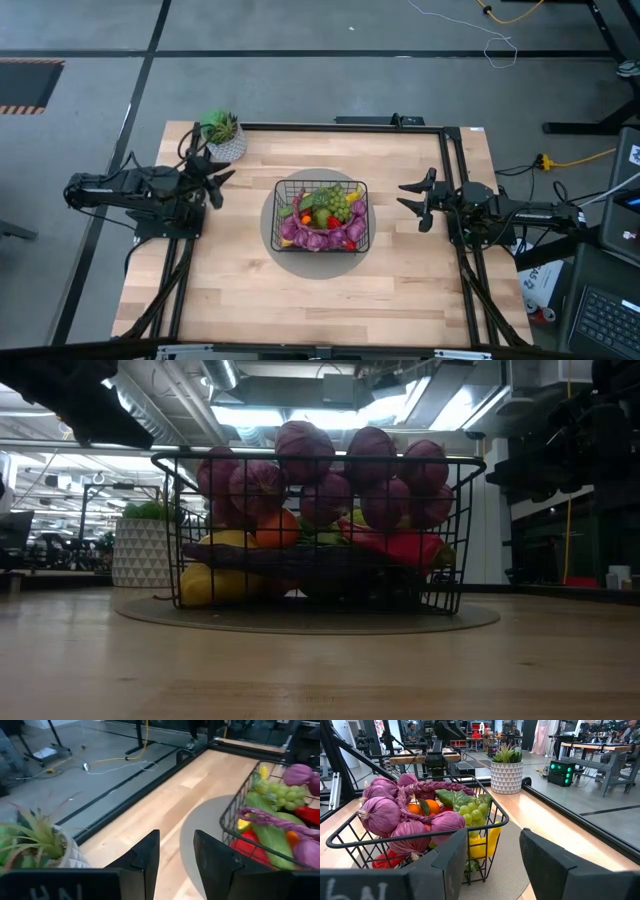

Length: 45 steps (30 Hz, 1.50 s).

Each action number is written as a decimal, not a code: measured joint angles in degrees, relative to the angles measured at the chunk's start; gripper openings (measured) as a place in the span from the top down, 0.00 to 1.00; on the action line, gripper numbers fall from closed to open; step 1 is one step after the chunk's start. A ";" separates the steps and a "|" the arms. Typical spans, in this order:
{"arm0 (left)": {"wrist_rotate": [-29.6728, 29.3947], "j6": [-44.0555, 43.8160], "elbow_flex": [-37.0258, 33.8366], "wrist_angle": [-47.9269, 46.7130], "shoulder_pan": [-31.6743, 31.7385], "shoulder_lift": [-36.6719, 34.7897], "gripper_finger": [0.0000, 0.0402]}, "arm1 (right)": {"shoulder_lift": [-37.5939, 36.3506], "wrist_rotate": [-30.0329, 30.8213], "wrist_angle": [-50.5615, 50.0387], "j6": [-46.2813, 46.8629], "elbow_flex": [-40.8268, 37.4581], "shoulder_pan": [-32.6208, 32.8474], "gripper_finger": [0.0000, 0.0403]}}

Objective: Build produce basket
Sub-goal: Return to Home Position

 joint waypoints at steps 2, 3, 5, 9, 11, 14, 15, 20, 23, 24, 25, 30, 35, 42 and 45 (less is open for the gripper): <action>1.72 -0.86 0.00 0.00 0.00 0.00 0.71 | 0.00 0.00 0.00 0.00 0.00 -0.01 0.54; 2.96 -1.16 0.00 -0.02 0.00 0.00 0.71 | 0.00 0.01 0.00 0.00 0.00 -0.01 0.54; 5.95 -2.01 0.00 -0.02 0.00 0.00 0.71 | 0.00 0.00 0.00 0.00 0.00 0.00 0.54; 11.13 -5.55 0.00 -0.02 0.00 0.00 0.71 | 0.00 0.00 0.00 0.00 0.00 0.01 0.54; 13.06 -7.35 0.00 -0.02 0.00 0.00 0.71 | 0.00 0.00 0.00 0.00 0.00 0.00 0.54; 15.08 -8.57 0.00 -0.02 0.00 0.00 0.71 | 0.00 0.01 0.00 0.00 0.00 0.01 0.54; 15.57 -8.56 0.00 -0.02 0.00 0.00 0.71 | 0.00 0.00 0.00 0.00 0.00 0.01 0.54; 15.89 -8.42 -1.83 2.06 0.00 0.00 0.71 | 0.00 0.00 0.00 0.00 0.00 -0.02 0.54; 15.99 -7.89 -4.73 3.62 0.00 -0.09 0.71 | 0.00 0.00 0.00 0.00 0.00 -0.01 0.54; 15.97 -8.08 -5.95 4.39 0.00 -0.10 0.71 | 0.00 0.00 0.00 0.00 0.00 -0.02 0.54; 16.00 -8.16 -7.42 5.22 0.00 -0.09 0.71 | 0.00 0.00 0.00 0.00 0.00 -0.01 0.54; 16.39 -8.11 -13.02 10.40 -0.02 -0.11 0.71 | 0.00 0.00 0.00 0.00 0.00 -0.02 0.54; 19.71 -6.77 -16.32 14.15 -0.02 -0.11 0.71 | 0.00 0.00 0.00 0.00 0.00 -0.01 0.54; 30.92 3.93 -21.96 24.47 -0.02 -0.11 0.71 | 0.01 0.00 0.00 0.00 0.00 0.01 0.54; 33.78 7.84 -24.61 30.13 -0.02 -0.11 0.71 | 0.00 0.00 0.00 0.00 0.00 -0.02 0.54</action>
